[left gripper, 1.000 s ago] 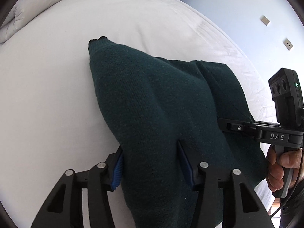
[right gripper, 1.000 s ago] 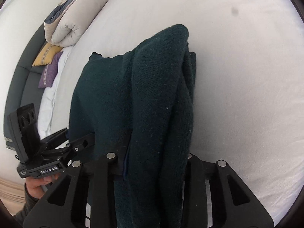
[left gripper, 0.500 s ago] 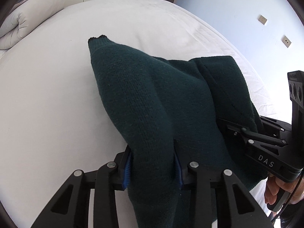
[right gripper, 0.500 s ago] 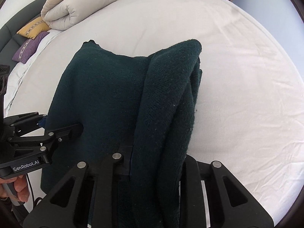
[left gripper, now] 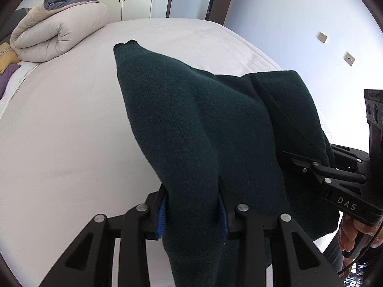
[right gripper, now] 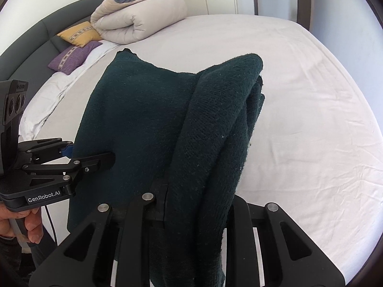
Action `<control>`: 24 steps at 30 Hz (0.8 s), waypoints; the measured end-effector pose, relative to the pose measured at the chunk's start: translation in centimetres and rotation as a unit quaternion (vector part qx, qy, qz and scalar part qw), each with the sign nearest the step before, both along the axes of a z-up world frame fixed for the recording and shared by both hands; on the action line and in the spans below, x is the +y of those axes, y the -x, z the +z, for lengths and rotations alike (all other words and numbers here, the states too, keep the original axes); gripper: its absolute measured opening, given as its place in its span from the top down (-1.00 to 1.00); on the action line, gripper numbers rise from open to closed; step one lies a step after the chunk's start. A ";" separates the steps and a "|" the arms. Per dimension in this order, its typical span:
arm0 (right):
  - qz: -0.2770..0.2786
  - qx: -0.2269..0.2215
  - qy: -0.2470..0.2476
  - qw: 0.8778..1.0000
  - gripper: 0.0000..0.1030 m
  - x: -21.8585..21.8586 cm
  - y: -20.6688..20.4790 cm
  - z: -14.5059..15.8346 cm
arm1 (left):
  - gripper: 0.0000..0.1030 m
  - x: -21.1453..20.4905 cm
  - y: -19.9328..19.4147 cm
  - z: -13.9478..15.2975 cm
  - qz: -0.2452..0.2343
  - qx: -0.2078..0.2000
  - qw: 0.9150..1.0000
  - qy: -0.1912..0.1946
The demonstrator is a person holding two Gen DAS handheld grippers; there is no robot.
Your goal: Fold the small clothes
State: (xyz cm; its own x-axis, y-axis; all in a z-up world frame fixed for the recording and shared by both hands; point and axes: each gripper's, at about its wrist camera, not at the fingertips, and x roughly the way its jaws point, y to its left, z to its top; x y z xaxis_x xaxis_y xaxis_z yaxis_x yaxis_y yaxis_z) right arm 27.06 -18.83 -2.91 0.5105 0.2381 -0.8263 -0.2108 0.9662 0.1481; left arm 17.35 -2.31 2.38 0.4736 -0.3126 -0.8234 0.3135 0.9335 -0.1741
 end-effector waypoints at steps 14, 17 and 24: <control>0.006 0.096 -0.079 0.992 0.59 10.2 6.7 -9.3 | 0.13 3.5 4.9 -9.6 0.034 0.056 0.997 -0.046; -0.030 0.120 -0.113 0.986 0.45 8.3 5.9 -13.3 | 0.02 2.7 5.7 -9.7 0.039 0.021 0.998 -0.051; -0.052 0.108 -0.216 0.969 0.15 5.2 6.3 -15.1 | -0.22 2.8 5.7 -10.0 0.060 -0.002 0.997 -0.053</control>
